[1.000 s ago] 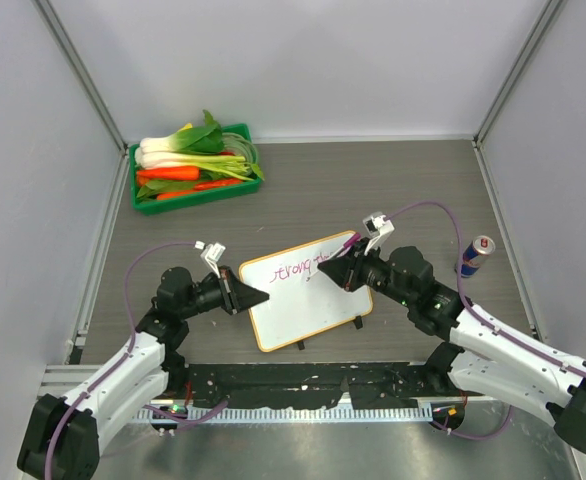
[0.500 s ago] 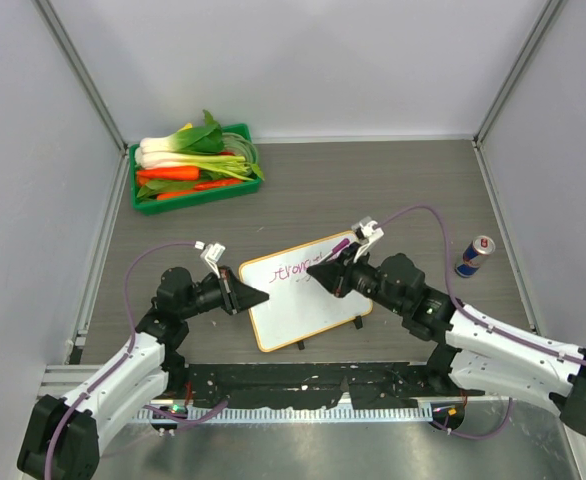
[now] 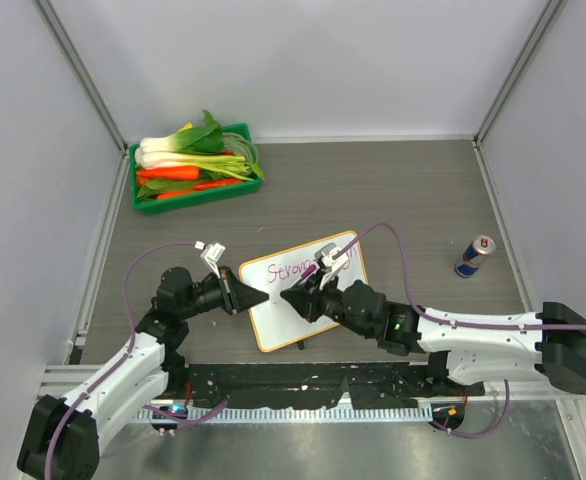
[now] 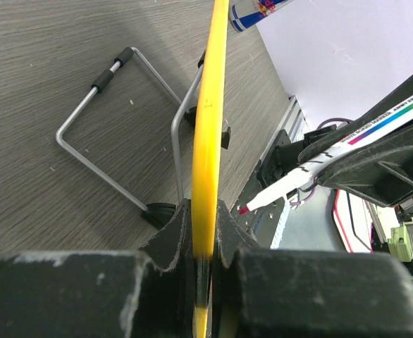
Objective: Write a sentence on the whiteboard
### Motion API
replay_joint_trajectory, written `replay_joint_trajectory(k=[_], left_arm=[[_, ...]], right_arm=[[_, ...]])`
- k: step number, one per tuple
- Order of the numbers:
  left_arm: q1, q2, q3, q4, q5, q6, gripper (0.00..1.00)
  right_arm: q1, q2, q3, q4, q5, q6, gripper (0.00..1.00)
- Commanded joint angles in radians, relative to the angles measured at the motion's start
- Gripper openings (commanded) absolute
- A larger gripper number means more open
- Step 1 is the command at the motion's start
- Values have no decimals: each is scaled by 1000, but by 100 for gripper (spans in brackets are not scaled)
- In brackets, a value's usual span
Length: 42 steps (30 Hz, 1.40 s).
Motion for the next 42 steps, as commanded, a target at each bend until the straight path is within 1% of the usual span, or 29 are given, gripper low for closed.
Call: replay_joint_trajectory(k=[1,6,12,20,32,42], left_arm=[[13,4,-20,-110,-98,98,0],[13,2,-21,-112,-95,98,0],[13,2,-21,-110,-93,98,0],[13,8,-21,-102,-89,98,0],[12,22,-20,-93,-82,99,0],[13,22,-18,-93,-79,101,0]], right_arm=[[30,17,33,95,164,-21,1],[37,50,39,98,203,-19,1],[40,79,39,94,212,-18,1],[37,70,18,78,197,-6,1],[41,62,-19,58,126,36,1],[64,59,-19,47,128,44,1]])
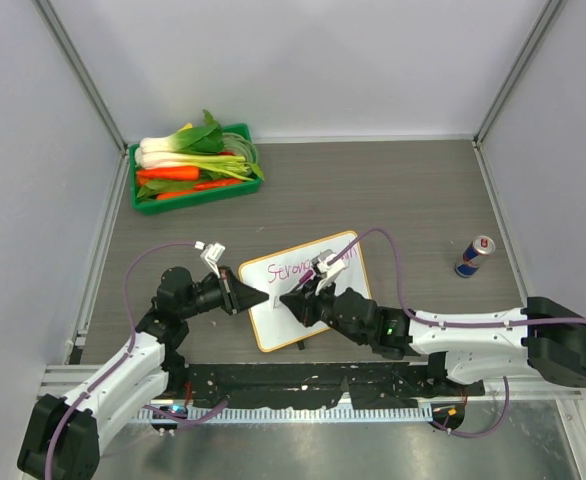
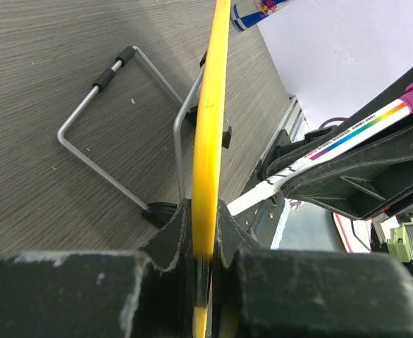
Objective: Write a sentence on the whiteboard
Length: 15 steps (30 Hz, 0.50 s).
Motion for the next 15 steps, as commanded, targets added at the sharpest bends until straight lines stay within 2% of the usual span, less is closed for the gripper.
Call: replay_joint_trajectory(k=[1,9,15], left_arm=[[12,17,-20,-92,-80,101,0],[12,17,-18,-90,-79,101,0],[12,19,-20,-89,-76,101,0]], right_arm=[[9,-20,4,2,13,4,1],[7,-96,50,6,35,-7,1],[7,-74,87,-10,113,-28,1]])
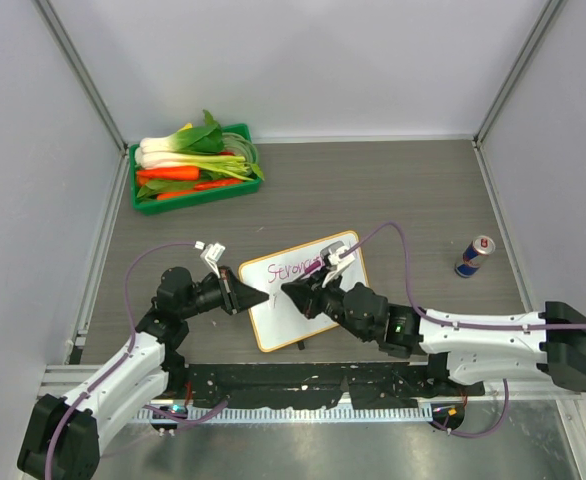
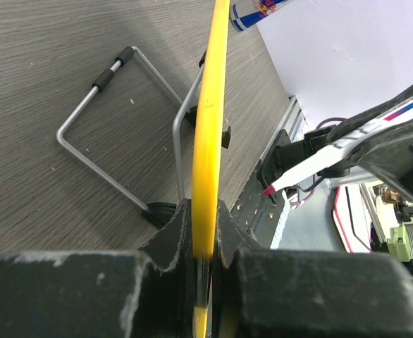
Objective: Write a sentence on the whiteboard
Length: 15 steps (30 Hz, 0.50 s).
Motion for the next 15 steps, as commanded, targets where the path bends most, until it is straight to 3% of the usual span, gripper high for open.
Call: replay_joint_trajectory(k=[1,15], left_arm=[[12,17,-20,-91,-77,101,0],[12,16,-21,-91,-74,101,0]], right_arm=[[4,10,60,12,96,-18,1],[1,96,77,3,139,-6,1]])
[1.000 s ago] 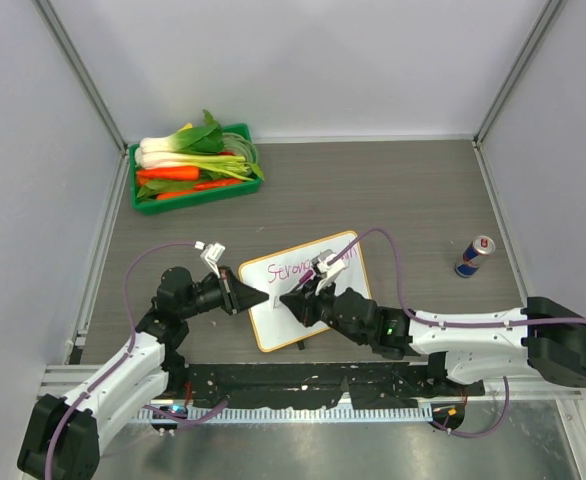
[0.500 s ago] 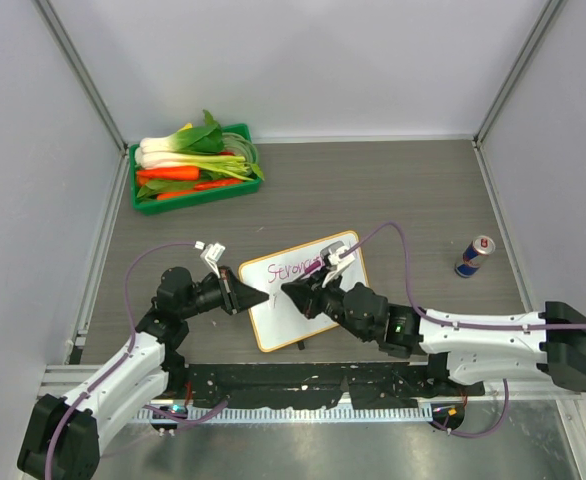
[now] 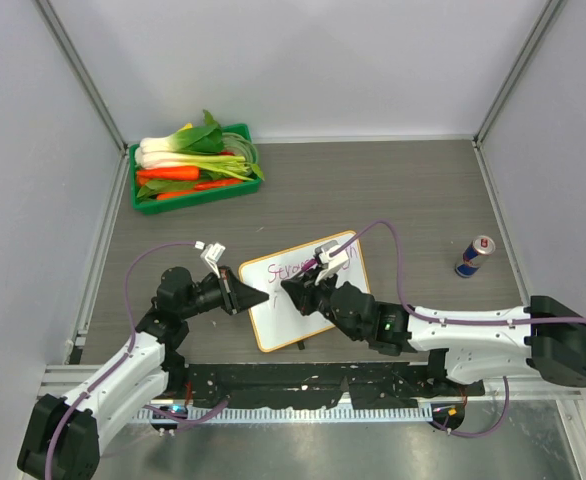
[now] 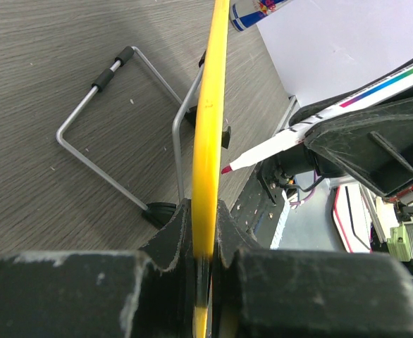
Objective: Write a sentence on the whiteboard
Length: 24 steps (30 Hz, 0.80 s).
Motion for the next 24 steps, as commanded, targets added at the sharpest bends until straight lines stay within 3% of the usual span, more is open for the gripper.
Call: replay_joint_trajectory(k=[1,8,17,24], left_arm=[[12,16,-20,-92,-75,101,0],[12,14,-21,-95,-76,98,0],[12,21,-20,-90,-81,99,0],[12,31,-18,-86,-78,99,0]], right_arm=[[0,17,25,27,43,5,1],[0,48,16,26,51,16,1],[0,-60,-12,10,46,20,1],[-1,-52,-35,15,34,39,1]])
